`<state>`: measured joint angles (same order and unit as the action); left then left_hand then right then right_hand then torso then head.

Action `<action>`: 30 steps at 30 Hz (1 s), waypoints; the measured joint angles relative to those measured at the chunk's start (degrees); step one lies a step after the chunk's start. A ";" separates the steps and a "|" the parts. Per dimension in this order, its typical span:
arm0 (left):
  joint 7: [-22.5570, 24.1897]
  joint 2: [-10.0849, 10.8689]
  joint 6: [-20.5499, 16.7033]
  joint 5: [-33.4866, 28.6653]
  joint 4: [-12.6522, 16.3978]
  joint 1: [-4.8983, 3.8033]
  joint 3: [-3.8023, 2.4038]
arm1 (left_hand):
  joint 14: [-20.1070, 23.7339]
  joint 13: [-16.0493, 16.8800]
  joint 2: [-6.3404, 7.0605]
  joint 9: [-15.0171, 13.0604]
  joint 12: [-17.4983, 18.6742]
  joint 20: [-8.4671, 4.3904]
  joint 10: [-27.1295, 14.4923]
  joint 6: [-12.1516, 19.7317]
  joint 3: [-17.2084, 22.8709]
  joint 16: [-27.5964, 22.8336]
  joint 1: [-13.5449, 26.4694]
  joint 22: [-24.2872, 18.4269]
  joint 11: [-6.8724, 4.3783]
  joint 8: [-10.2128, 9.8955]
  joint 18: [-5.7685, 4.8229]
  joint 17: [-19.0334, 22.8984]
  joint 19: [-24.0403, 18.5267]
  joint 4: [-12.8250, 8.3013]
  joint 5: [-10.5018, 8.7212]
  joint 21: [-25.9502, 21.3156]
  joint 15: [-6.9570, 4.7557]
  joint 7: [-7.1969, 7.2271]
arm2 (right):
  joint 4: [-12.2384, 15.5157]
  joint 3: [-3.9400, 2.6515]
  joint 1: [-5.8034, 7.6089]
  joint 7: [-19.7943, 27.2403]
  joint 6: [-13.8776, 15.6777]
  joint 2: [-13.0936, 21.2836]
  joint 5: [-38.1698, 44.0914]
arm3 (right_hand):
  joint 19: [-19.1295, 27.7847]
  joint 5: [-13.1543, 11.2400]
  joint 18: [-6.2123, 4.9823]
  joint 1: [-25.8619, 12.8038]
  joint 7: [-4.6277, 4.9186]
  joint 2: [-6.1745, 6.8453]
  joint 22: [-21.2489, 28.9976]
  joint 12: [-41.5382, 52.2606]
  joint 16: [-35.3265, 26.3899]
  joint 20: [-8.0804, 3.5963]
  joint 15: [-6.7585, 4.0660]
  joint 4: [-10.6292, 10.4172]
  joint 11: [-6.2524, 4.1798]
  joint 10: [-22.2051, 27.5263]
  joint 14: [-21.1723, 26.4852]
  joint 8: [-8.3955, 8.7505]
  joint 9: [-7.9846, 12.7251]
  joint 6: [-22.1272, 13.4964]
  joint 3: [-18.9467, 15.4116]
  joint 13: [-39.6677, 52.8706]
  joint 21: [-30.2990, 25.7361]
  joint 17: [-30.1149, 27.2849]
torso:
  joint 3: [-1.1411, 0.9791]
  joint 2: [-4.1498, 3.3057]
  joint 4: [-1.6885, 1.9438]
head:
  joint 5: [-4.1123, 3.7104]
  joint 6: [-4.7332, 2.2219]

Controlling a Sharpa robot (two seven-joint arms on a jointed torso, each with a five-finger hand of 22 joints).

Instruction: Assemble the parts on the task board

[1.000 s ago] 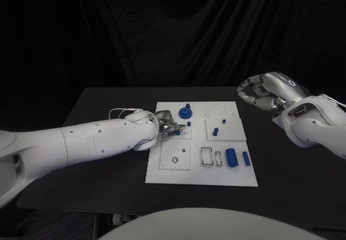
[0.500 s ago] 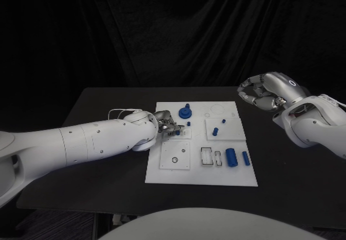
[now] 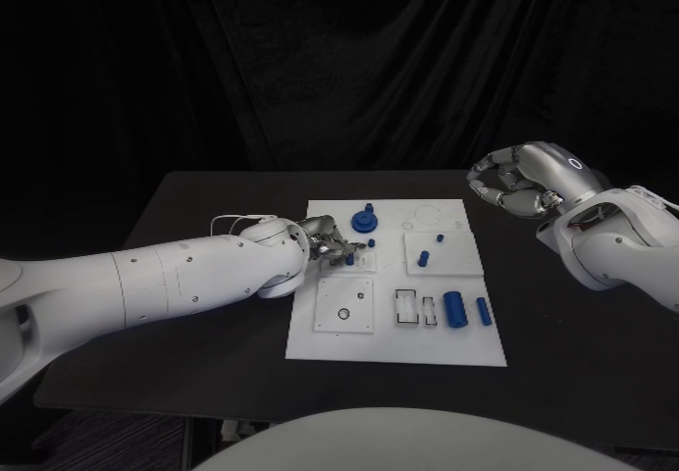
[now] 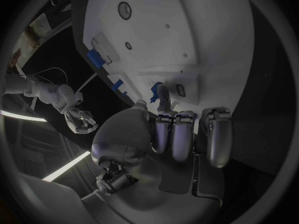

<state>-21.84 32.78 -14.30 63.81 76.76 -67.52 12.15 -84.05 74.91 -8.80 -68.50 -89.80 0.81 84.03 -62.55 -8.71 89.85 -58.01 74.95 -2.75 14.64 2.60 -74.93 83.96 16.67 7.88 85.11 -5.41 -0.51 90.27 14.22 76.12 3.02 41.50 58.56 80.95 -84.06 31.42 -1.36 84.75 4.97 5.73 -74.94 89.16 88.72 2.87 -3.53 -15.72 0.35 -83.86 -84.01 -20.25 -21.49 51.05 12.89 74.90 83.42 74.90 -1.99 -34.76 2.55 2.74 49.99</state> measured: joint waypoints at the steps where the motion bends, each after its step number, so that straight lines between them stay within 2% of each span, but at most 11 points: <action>1: 0.10 0.47 -0.43 0.25 0.63 0.00 0.00 | 0.02 0.00 0.00 -0.08 0.00 0.00 -0.03 -0.04 -0.22 0.00 0.00 0.00 -0.03 0.00 0.00 0.00 0.00 -0.08 -0.30 0.00 -0.02 0.04 | 0.00 0.00 0.00 0.00 0.00 0.00 0.00 | 0.00 0.00 0.00 0.00 0.00 0.00 0.00 0.00 0.00 0.00 0.00 0.00 0.00 0.00 0.00 0.00 0.00 0.00 0.00 0.00 0.00 0.00 | 0.01 0.00 0.00 | 0.03 0.00; 4: 0.30 2.25 -2.01 1.52 2.77 -0.04 -0.03 | 0.09 0.00 0.13 -0.40 0.00 0.00 -0.06 -0.75 -0.46 0.00 -0.13 0.00 -0.34 0.23 0.00 0.00 0.00 -0.32 -0.01 0.27 -0.34 0.32 | 0.00 0.00 -0.01 0.00 0.00 0.04 0.00 | 0.00 0.00 0.00 0.00 0.00 0.00 0.00 0.00 -0.22 0.00 0.00 0.00 0.00 0.00 0.00 0.00 0.00 0.00 0.00 0.00 0.00 0.00 | 0.02 0.01 0.00 | 0.08 0.01; 6: 0.34 3.51 -2.97 2.54 4.15 -0.50 -0.03 | 0.00 0.00 1.09 -0.80 0.00 -0.14 -0.04 -0.94 -0.68 0.00 -1.33 0.00 -0.68 0.33 0.00 0.00 0.14 -0.24 1.95 0.37 -0.44 0.51 | 0.00 0.00 -0.01 0.00 0.00 0.08 0.00 | 0.00 0.00 0.00 -0.10 0.00 -0.09 0.00 0.00 -0.22 0.00 0.00 0.00 0.00 0.00 0.00 0.00 0.01 0.00 0.00 0.00 0.00 0.00 | 0.03 0.00 -0.01 | 0.18 0.01; 8: 0.34 4.41 -3.57 3.33 4.95 -1.57 -0.02 | 0.05 0.00 1.15 -0.95 0.00 -0.22 -0.08 -0.94 -0.68 0.00 -2.15 -0.01 -0.72 0.33 0.00 0.00 0.18 -0.24 2.75 0.45 -0.50 0.51 | -0.04 0.00 -0.01 -0.01 0.01 0.08 0.00 | 0.00 0.00 0.00 -0.18 0.00 -0.18 0.00 0.00 -0.22 0.00 0.00 0.00 0.00 0.00 0.00 0.00 0.05 0.00 0.00 0.00 0.00 0.00 | 0.03 0.00 -0.01 | 0.37 0.01; 12: 0.22 5.97 -4.49 5.48 5.94 -4.69 -0.21 | 0.20 0.00 1.22 -1.09 0.00 -0.41 -0.09 -0.94 -0.68 0.00 -2.74 -0.01 -0.72 0.33 0.00 0.01 0.00 -0.24 3.08 0.45 -0.64 0.51 | -0.10 0.00 -0.01 -0.02 0.04 0.01 0.00 | 0.00 0.00 0.00 -0.25 0.00 -0.25 0.01 0.00 -0.22 0.00 0.00 0.00 0.00 0.00 0.00 0.00 0.05 0.00 0.00 0.00 0.00 0.00 | 0.03 -0.02 -0.01 | 0.65 0.01; 14: 0.12 6.48 -4.61 6.44 6.11 -5.69 -0.22 | 0.20 0.00 1.22 -1.19 0.00 -0.41 -0.09 -0.94 -0.75 0.00 -2.74 -0.01 -0.72 0.33 0.00 0.01 -0.01 -0.17 3.03 0.45 -0.64 0.51 | -0.10 0.00 -0.01 -0.02 0.05 -0.04 0.00 | 0.00 0.00 0.00 -0.25 0.21 -0.25 0.01 0.00 -0.22 0.00 0.00 0.00 0.00 0.00 0.00 0.00 0.05 0.21 0.00 0.00 0.00 0.00 | 0.03 -0.03 -0.01 | 0.74 0.01; 16: -0.04 6.90 -4.59 7.41 6.00 -6.47 -0.21 | 0.20 0.00 1.08 -1.47 0.00 -0.41 -0.09 -0.94 -0.92 0.00 -2.88 -0.01 -0.72 0.33 0.00 0.01 0.00 0.00 2.06 0.45 -0.64 0.51 | -0.08 0.00 -0.01 -0.02 0.06 -0.12 0.00 | 0.00 0.00 0.00 -0.25 0.21 -0.25 0.01 0.00 -0.22 0.00 0.00 0.00 0.00 0.00 0.00 0.00 0.05 0.21 0.00 0.00 0.00 0.00 | 0.04 -0.04 -0.03 | 0.86 0.01; 20: -0.32 6.59 -4.12 8.73 4.04 -7.23 -0.11 | 0.20 0.00 0.98 -2.47 0.00 -0.41 -0.09 -0.94 -0.90 0.00 -4.09 -0.02 -0.72 0.72 0.00 0.01 0.00 -0.02 1.15 0.45 -0.64 0.51 | -0.09 0.00 -0.01 0.05 0.10 -0.36 0.00 | 0.00 0.10 0.00 -0.25 0.21 -0.25 0.01 0.00 -0.22 0.00 0.00 -0.09 0.00 0.00 0.00 0.00 0.05 0.21 0.09 0.02 0.00 0.00 | 0.05 -0.04 -0.09 | 1.00 0.01; 23: -0.48 5.61 -3.27 9.44 1.75 -7.48 -0.06 | 0.20 0.00 1.22 -3.58 0.00 -0.41 -0.09 -0.72 -0.74 0.00 -5.01 -0.02 -0.72 1.11 0.00 0.01 0.00 -0.18 1.74 0.45 -0.64 0.30 | -0.11 0.00 -0.01 0.17 0.16 -0.67 -0.02 | 0.00 0.30 0.00 -0.25 0.21 -0.25 0.01 0.00 -0.22 0.00 0.00 -0.16 0.00 0.00 0.00 -0.39 0.05 0.21 0.16 0.05 0.00 0.00 | 0.01 -0.02 -0.19 | 1.08 0.01; 30: -1.21 2.82 0.28 10.39 -2.48 -7.65 -0.04 | 0.20 0.00 1.29 -4.22 0.00 -0.40 -0.09 -0.12 -0.91 0.00 -5.07 -0.02 -0.72 1.11 0.00 0.02 0.00 -0.34 1.74 0.45 -0.63 0.32 | -0.12 -0.01 -0.01 0.51 0.20 -1.23 -0.13 | 0.00 0.30 0.00 -0.25 0.21 -0.25 0.02 0.00 -0.22 0.00 0.00 -0.16 0.00 0.00 0.00 -0.39 0.05 0.21 0.16 0.04 0.00 0.00 | -0.14 -0.18 -0.30 | 0.32 0.01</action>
<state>-23.05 35.59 -14.02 74.21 74.27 -75.17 12.11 -83.84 74.91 -7.51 -72.72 -89.80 0.41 83.94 -62.67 -9.61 89.85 -63.08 74.93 -3.47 15.76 2.60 -74.92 83.96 16.34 9.62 85.55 -6.05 -0.19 90.15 14.21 76.10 3.53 41.71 57.33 80.82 -84.05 31.72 -1.36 84.50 5.18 5.48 -74.92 89.17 88.50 2.87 -3.53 -15.89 0.35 -83.86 -84.01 -20.64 -21.45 51.26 13.05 74.94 83.42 74.90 -2.13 -34.93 2.25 3.05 49.99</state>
